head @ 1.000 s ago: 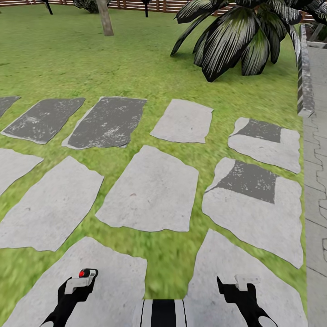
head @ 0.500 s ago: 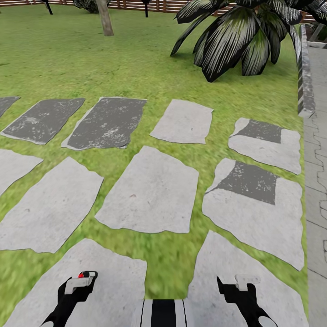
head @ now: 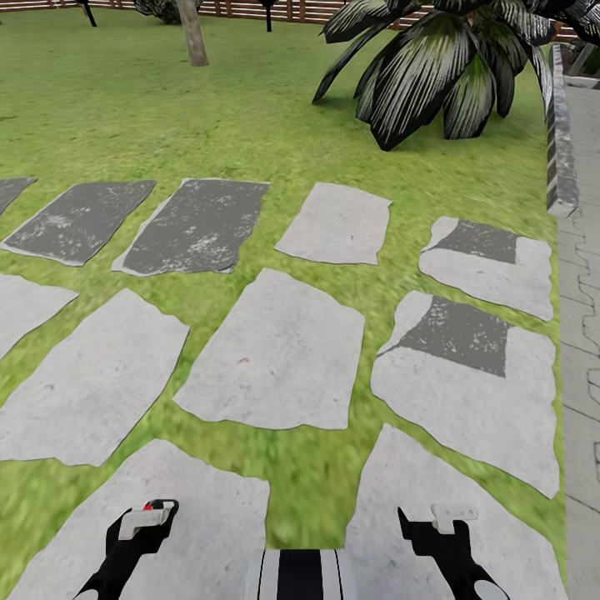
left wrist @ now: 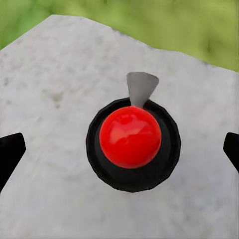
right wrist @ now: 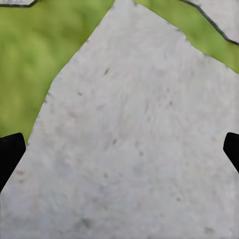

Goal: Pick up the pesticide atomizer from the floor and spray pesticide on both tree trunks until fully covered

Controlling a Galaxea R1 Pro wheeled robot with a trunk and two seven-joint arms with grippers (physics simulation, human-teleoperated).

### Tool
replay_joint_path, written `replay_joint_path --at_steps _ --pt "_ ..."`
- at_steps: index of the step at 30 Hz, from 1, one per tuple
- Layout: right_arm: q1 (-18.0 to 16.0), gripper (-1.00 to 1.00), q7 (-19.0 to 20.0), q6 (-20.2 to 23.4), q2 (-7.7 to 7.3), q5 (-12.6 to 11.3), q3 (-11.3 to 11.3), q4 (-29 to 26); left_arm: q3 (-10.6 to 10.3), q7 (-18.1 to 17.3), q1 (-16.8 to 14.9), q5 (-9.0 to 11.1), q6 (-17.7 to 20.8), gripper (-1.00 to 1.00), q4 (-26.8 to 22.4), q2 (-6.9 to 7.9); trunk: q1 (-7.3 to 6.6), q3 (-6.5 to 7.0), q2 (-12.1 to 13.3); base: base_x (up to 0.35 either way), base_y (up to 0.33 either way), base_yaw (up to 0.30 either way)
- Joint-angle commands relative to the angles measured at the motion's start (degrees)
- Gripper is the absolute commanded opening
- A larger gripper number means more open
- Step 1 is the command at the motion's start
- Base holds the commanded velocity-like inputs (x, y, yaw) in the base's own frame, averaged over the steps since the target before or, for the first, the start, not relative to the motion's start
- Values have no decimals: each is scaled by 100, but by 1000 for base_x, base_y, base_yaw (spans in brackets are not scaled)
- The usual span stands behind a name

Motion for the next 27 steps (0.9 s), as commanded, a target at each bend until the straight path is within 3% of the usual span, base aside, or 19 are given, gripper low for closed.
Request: replay_joint_path --at_steps 1,9,10,27 --pt "-1 100 -2 32 -2 4 1 -9 48 -54 -3 -10 -13 100 4 -4 -1 -3 -1 13 0 0" --pt "-1 100 -2 32 -3 4 1 -9 48 -54 -3 -9 -13 100 4 -4 -1 -3 -1 2 0 0" --pt "-1 100 -2 32 -4 4 1 -9 48 -54 -3 -6 -13 -100 4 -4 -1 -3 -1 0 0 0" --pt "-1 100 -2 32 -1 4 1 -9 43 -60 -3 -1 -13 -100 -29 -4 -1 -3 -1 0 0 0"
